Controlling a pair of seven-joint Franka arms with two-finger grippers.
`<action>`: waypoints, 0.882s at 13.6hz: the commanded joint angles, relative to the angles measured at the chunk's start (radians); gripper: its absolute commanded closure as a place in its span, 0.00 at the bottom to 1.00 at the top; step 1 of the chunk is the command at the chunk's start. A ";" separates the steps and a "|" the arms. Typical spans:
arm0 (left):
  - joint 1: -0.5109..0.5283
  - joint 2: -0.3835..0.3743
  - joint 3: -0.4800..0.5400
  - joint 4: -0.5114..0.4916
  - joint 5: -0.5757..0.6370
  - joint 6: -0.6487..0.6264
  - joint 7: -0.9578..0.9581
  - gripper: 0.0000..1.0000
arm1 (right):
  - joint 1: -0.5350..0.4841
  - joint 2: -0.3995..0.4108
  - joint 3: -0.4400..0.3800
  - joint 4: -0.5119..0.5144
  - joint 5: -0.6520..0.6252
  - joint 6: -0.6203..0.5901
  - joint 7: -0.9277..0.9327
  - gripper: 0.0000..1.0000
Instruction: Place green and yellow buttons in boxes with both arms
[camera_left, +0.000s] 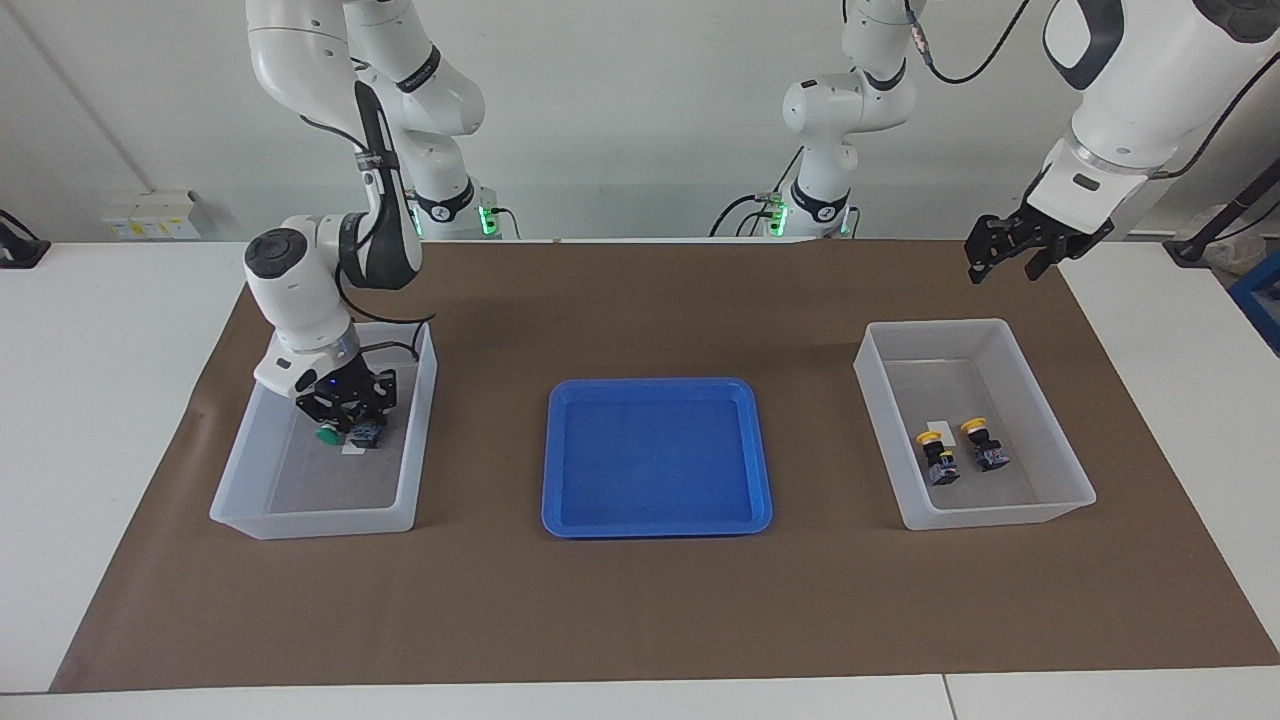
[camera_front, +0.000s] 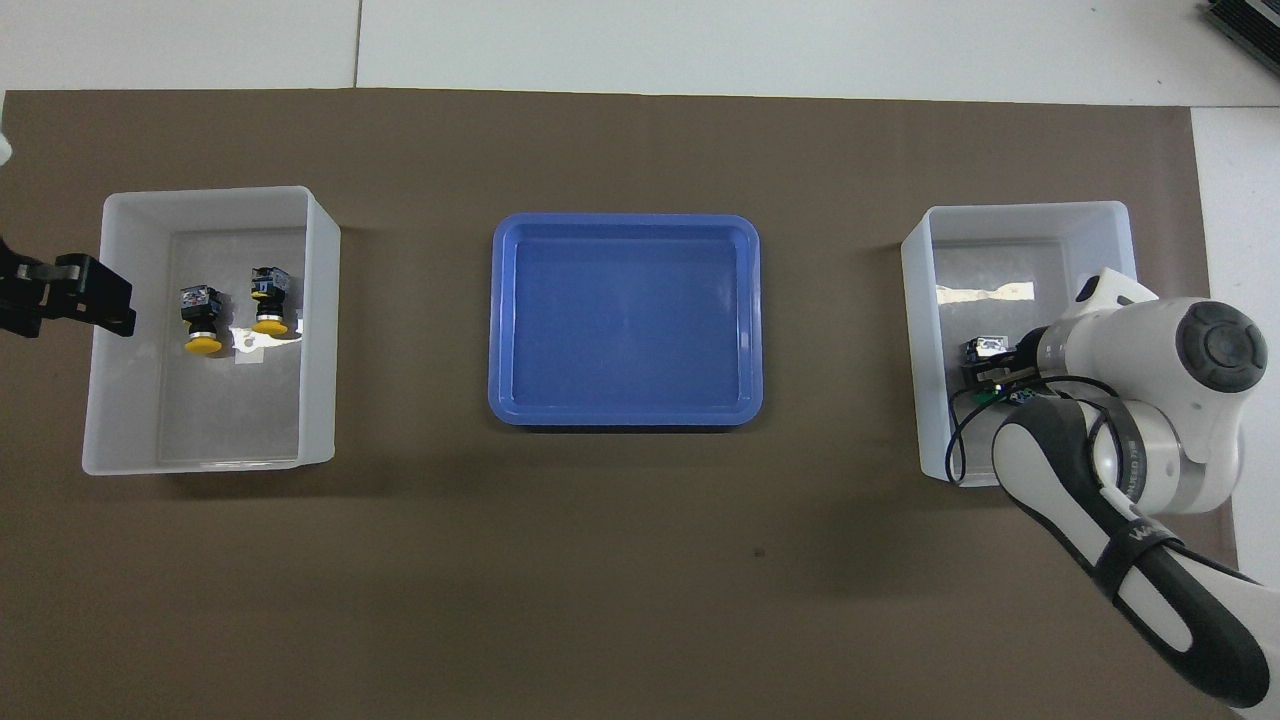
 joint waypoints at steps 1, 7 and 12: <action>0.005 -0.084 0.006 -0.170 -0.017 0.126 -0.011 0.26 | -0.027 -0.021 0.008 -0.013 0.024 -0.012 0.007 0.00; 0.004 -0.083 0.008 -0.152 -0.034 0.131 -0.008 0.22 | -0.015 -0.083 0.011 0.137 0.024 -0.183 0.085 0.00; 0.005 -0.069 0.012 -0.103 -0.140 0.134 -0.013 0.21 | 0.002 -0.112 0.014 0.395 0.024 -0.456 0.227 0.00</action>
